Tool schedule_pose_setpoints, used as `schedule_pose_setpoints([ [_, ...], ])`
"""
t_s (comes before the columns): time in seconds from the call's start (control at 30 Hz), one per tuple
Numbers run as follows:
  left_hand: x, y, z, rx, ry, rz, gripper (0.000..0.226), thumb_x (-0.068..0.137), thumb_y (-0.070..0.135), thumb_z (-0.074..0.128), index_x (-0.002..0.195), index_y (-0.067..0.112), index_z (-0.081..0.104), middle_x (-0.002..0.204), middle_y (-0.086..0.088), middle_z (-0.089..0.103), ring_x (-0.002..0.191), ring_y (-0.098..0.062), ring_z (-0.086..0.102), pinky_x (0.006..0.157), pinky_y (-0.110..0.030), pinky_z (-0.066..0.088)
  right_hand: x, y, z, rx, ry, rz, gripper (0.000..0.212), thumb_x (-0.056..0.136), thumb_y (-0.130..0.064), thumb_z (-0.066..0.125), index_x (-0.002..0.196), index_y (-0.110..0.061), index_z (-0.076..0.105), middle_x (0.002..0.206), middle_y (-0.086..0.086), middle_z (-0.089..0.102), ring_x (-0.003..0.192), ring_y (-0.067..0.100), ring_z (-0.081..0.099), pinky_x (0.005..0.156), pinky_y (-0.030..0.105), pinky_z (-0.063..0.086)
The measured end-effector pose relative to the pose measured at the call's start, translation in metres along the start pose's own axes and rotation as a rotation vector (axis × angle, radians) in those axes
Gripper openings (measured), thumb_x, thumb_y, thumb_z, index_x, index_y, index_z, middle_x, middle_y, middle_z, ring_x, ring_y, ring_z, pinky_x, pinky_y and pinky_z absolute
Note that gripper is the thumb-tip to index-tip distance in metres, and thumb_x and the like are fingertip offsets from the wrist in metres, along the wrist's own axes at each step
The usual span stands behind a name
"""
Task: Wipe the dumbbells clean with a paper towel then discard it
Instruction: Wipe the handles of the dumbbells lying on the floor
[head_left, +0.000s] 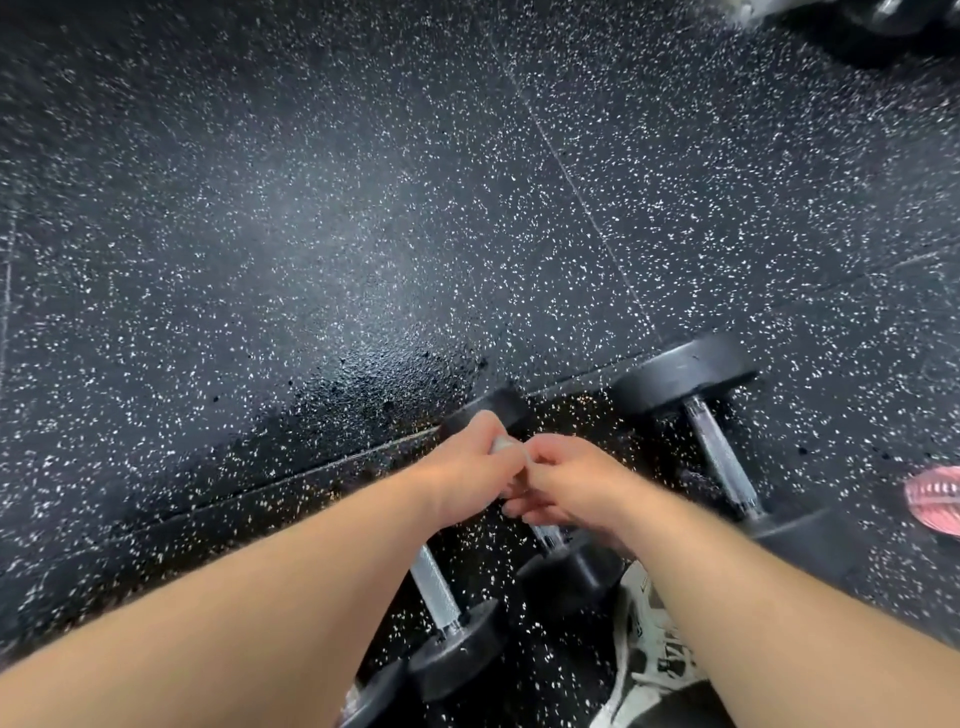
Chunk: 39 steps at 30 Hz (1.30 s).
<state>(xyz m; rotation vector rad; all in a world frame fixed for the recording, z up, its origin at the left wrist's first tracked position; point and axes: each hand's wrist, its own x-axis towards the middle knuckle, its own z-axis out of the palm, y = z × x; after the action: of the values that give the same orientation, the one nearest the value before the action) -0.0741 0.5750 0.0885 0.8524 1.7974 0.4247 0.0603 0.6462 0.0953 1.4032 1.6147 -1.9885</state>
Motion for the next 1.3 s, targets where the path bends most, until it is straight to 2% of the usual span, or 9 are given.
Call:
schedule_pose_setpoints([
  [0.17, 0.014, -0.012, 0.016, -0.101, -0.072, -0.019, 0.034, 0.096, 0.055, 0.046, 0.118, 0.030, 0.042, 0.079, 0.002, 0.061, 0.063, -0.016, 0.058, 0.063, -0.029, 0.049, 0.014, 0.006, -0.010, 0.254, 0.081, 0.069, 0.024, 0.096, 0.000, 0.046, 0.112, -0.003, 0.064, 0.076, 0.004, 0.071, 0.065, 0.011, 0.069, 0.060, 0.025, 0.051],
  [0.37, 0.024, -0.028, 0.024, 0.035, -0.141, -0.040, 0.036, 0.103, 0.049, 0.044, 0.079, 0.023, 0.050, 0.065, 0.005, 0.050, 0.062, -0.016, 0.048, 0.066, -0.031, 0.041, 0.042, 0.012, -0.010, 0.264, 0.294, 0.245, 0.031, 0.090, -0.007, 0.044, 0.102, -0.001, 0.072, 0.069, 0.007, 0.064, 0.052, 0.012, 0.052, 0.049, 0.023, 0.042],
  [0.53, 0.030, -0.041, 0.031, 0.087, -0.204, -0.085, 0.034, 0.105, 0.044, 0.041, 0.091, 0.016, 0.054, 0.073, 0.003, 0.053, 0.072, -0.019, 0.052, 0.082, -0.040, 0.050, 0.064, 0.024, -0.005, 0.300, 0.343, 0.436, 0.034, 0.087, -0.009, 0.046, 0.103, 0.000, 0.075, 0.069, 0.008, 0.057, 0.045, 0.015, 0.045, 0.039, 0.021, 0.038],
  [0.7, 0.036, -0.048, 0.036, 0.128, -0.161, -0.131, 0.032, 0.105, 0.047, 0.037, 0.093, 0.020, 0.050, 0.079, 0.005, 0.054, 0.079, -0.019, 0.053, 0.079, -0.033, 0.045, 0.067, 0.032, -0.004, 0.314, 0.368, 0.293, 0.036, 0.083, -0.001, 0.034, 0.090, -0.005, 0.069, 0.067, 0.009, 0.052, 0.049, 0.014, 0.039, 0.043, 0.025, 0.034],
  [0.83, 0.049, -0.053, 0.039, 0.061, -0.071, -0.167, 0.039, 0.104, 0.051, 0.036, 0.090, 0.018, 0.051, 0.089, -0.003, 0.059, 0.085, -0.023, 0.054, 0.079, -0.034, 0.042, 0.089, 0.028, 0.000, 0.468, 0.377, 0.253, 0.030, 0.086, 0.006, 0.042, 0.094, 0.003, 0.070, 0.076, 0.014, 0.064, 0.055, 0.015, 0.054, 0.049, 0.026, 0.050],
  [0.97, 0.056, -0.059, 0.040, 0.113, -0.035, -0.225, 0.041, 0.104, 0.050, 0.036, 0.105, 0.012, 0.052, 0.109, -0.012, 0.064, 0.097, -0.028, 0.056, 0.078, -0.030, 0.036, 0.107, 0.026, 0.004, 0.684, 0.456, 0.375, 0.016, 0.094, 0.006, 0.048, 0.084, 0.004, 0.060, 0.073, 0.014, 0.063, 0.062, 0.018, 0.061, 0.082, 0.032, 0.061],
  [1.1, 0.060, -0.059, 0.039, 0.088, -0.032, -0.277, 0.045, 0.105, 0.046, 0.036, 0.119, 0.007, 0.055, 0.122, -0.017, 0.064, 0.113, -0.034, 0.059, 0.080, -0.030, 0.036, 0.115, 0.030, 0.005, 0.788, 0.480, 0.336, 0.014, 0.091, 0.008, 0.049, 0.087, 0.002, 0.061, 0.079, 0.016, 0.065, 0.068, 0.021, 0.065, 0.077, 0.032, 0.059],
  [1.2, 0.059, -0.057, 0.042, 0.043, -0.041, -0.287, 0.051, 0.098, 0.054, 0.047, 0.113, 0.006, 0.058, 0.115, -0.019, 0.069, 0.107, -0.035, 0.065, 0.077, -0.032, 0.042, 0.115, 0.038, 0.007, 0.687, 0.466, 0.219, 0.012, 0.088, 0.002, 0.052, 0.083, -0.007, 0.058, 0.080, 0.009, 0.062, 0.071, 0.021, 0.063, 0.076, 0.034, 0.057],
  [1.3, 0.056, -0.056, 0.039, 0.011, -0.131, -0.334, 0.064, 0.087, 0.058, 0.064, 0.116, 0.001, 0.058, 0.105, -0.021, 0.071, 0.092, -0.032, 0.071, 0.080, -0.038, 0.058, 0.107, 0.043, 0.014, 0.229, 0.486, 0.128, 0.020, 0.080, -0.012, 0.057, 0.096, -0.021, 0.063, 0.087, -0.001, 0.068, 0.081, 0.024, 0.065, 0.075, 0.039, 0.054],
])
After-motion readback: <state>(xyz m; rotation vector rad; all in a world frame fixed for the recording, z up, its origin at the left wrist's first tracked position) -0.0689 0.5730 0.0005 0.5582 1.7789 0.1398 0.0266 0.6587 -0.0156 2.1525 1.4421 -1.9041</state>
